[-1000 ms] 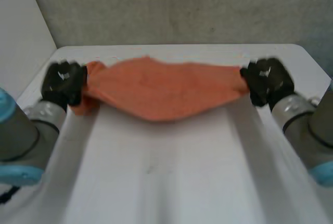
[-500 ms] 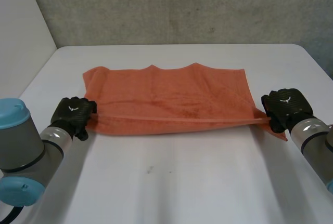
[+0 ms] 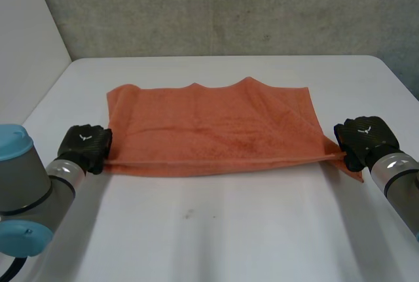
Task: Fold the laundry
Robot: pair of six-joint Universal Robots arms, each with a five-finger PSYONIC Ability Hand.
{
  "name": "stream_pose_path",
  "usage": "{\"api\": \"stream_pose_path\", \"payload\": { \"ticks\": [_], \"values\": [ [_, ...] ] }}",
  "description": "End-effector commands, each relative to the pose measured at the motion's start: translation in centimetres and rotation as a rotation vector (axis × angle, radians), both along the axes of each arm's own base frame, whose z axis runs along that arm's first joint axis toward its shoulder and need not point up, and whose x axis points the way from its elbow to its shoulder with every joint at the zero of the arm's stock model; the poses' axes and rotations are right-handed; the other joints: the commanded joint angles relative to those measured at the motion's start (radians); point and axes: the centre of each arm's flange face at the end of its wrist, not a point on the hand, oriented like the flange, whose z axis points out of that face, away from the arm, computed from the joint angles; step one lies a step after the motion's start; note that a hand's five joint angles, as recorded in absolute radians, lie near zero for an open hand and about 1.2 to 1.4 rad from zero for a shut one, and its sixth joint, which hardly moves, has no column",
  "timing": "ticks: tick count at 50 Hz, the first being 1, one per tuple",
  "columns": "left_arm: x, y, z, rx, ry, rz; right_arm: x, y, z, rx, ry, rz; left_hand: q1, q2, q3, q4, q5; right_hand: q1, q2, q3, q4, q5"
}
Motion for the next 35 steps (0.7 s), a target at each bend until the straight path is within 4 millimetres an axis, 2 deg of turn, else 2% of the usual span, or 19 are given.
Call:
{"api": "stream_pose_path", "payload": {
  "ticks": [1, 6, 11, 12, 13, 14, 15, 16, 18, 19, 21, 23, 27, 30, 31, 32, 33, 34, 35],
  "values": [
    [1.1, -0.4, 1.2, -0.025, 0.003, 0.039, -0.1, 0.2, 0.4, -0.002, 0.012, 0.000, 0.263, 0.252, 0.256, 0.256, 0.258, 0.409, 0.215, 0.207, 0.201, 0.237],
    [2.4, 0.7, 3.3, -0.049, 0.003, 0.072, -0.2, 1.0, 1.8, 0.004, 0.061, 0.018, 0.263, 0.252, 0.256, 0.256, 0.258, 0.409, 0.215, 0.207, 0.201, 0.237],
    [4.3, 2.6, 5.8, -0.034, -0.022, 0.122, -0.3, 2.9, 3.0, 0.072, 0.164, 0.065, 0.263, 0.252, 0.256, 0.256, 0.258, 0.409, 0.215, 0.207, 0.201, 0.237],
    [4.9, 3.4, 6.5, -0.017, -0.034, 0.137, -0.3, 3.8, 3.4, 0.097, 0.204, 0.096, 0.263, 0.252, 0.256, 0.256, 0.258, 0.409, 0.215, 0.207, 0.201, 0.237],
    [4.9, 3.4, 6.6, -0.017, -0.034, 0.138, -0.4, 4.8, 3.9, 0.127, 0.245, 0.131, 0.263, 0.252, 0.256, 0.256, 0.258, 0.409, 0.215, 0.207, 0.201, 0.237],
    [5.2, 4.3, 7.2, 0.000, -0.045, 0.140, -0.4, 4.8, 3.9, 0.127, 0.245, 0.131, 0.263, 0.252, 0.256, 0.256, 0.258, 0.409, 0.215, 0.207, 0.201, 0.237],
    [5.3, 5.4, 7.7, 0.024, -0.055, 0.132, -0.4, 5.7, 4.2, 0.158, 0.284, 0.163, 0.263, 0.252, 0.256, 0.256, 0.258, 0.409, 0.215, 0.207, 0.201, 0.237],
    [5.3, 5.4, 7.7, 0.025, -0.055, 0.132, -0.6, 6.6, 4.4, 0.197, 0.321, 0.187, 0.263, 0.252, 0.256, 0.256, 0.258, 0.409, 0.215, 0.207, 0.201, 0.237],
    [5.0, 7.6, 8.7, 0.068, -0.064, 0.087, -0.9, 7.4, 4.8, 0.235, 0.353, 0.203, 0.263, 0.252, 0.256, 0.256, 0.258, 0.409, 0.215, 0.207, 0.201, 0.237],
    [5.0, 7.6, 8.7, 0.069, -0.065, 0.087, -0.9, 7.4, 4.8, 0.235, 0.354, 0.203, 0.263, 0.252, 0.256, 0.256, 0.258, 0.409, 0.215, 0.207, 0.201, 0.237],
    [4.7, 9.3, 9.3, 0.110, -0.055, 0.031, -1.7, 8.6, 5.3, 0.303, 0.404, 0.228, 0.263, 0.252, 0.256, 0.256, 0.258, 0.409, 0.215, 0.207, 0.201, 0.237],
    [4.6, 9.7, 9.3, 0.128, -0.042, 0.004, -2.0, 8.9, 5.5, 0.324, 0.424, 0.238, 0.263, 0.252, 0.256, 0.256, 0.258, 0.409, 0.215, 0.207, 0.201, 0.237],
    [4.3, 9.8, 9.2, 0.137, -0.019, -0.041, -2.3, 8.4, 5.9, 0.297, 0.458, 0.249, 0.263, 0.252, 0.256, 0.256, 0.258, 0.409, 0.215, 0.207, 0.201, 0.237],
    [4.1, 8.7, 8.9, 0.126, -0.003, -0.063, -2.3, 7.3, 6.2, 0.237, 0.468, 0.256, 0.263, 0.252, 0.256, 0.256, 0.258, 0.409, 0.215, 0.207, 0.201, 0.237],
    [4.1, 7.6, 8.0, 0.132, -0.001, -0.064, -2.1, 6.5, 6.1, 0.210, 0.463, 0.251, 0.263, 0.252, 0.256, 0.256, 0.258, 0.409, 0.215, 0.207, 0.201, 0.237],
    [4.1, 7.6, 8.0, 0.132, -0.001, -0.064, -2.1, 5.4, 5.4, 0.199, 0.463, 0.244, 0.263, 0.252, 0.256, 0.256, 0.258, 0.409, 0.215, 0.207, 0.201, 0.237],
    [4.0, 6.2, 7.3, 0.116, -0.007, -0.069, -2.1, 5.4, 5.4, 0.199, 0.463, 0.244, 0.263, 0.252, 0.256, 0.256, 0.258, 0.409, 0.215, 0.207, 0.201, 0.237],
    [3.7, 4.7, 6.8, 0.085, -0.011, -0.080, -2.1, 4.2, 4.4, 0.199, 0.464, 0.240, 0.263, 0.252, 0.256, 0.256, 0.258, 0.409, 0.215, 0.207, 0.201, 0.237],
    [3.7, 4.7, 6.8, 0.085, -0.011, -0.080, -2.1, 4.2, 4.4, 0.199, 0.464, 0.240, 0.263, 0.252, 0.256, 0.256, 0.258, 0.409, 0.215, 0.207, 0.201, 0.237]
  ]
}}
